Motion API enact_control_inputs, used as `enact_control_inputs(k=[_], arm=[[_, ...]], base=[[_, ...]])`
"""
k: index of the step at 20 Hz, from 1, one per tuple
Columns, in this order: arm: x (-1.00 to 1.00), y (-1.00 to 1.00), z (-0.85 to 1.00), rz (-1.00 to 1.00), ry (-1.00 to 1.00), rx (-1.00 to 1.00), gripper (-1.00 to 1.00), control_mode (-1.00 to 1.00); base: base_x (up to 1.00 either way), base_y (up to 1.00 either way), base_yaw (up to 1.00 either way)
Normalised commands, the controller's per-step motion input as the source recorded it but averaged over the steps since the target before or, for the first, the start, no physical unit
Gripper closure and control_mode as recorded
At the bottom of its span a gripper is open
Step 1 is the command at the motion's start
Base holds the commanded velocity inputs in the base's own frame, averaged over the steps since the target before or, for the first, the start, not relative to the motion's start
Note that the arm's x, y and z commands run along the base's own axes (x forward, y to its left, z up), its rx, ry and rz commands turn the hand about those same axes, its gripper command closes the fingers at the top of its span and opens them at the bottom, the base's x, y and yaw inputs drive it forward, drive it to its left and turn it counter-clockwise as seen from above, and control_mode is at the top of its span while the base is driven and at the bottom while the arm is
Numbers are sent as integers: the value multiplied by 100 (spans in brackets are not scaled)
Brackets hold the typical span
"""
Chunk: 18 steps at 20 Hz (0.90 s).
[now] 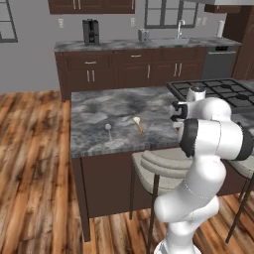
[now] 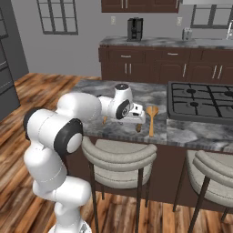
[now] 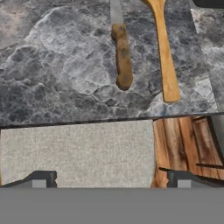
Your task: Pick up the metallic utensils from the counter and place them in the open drawer. Make sure not to pick up any wooden utensils.
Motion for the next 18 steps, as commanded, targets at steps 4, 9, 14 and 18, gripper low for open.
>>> enact_control_inputs(k=[4, 9, 14, 18], arm=[[14, -4, -16, 0, -1, -3, -100, -100], [37, -14, 0, 0, 0, 0, -100, -100], [30, -11, -2, 0, 1, 0, -100, -100], [15, 0, -15, 0, 0, 0, -100, -100]], base=[[0, 0, 0], [0, 0, 0], [0, 0, 0], [0, 0, 0]])
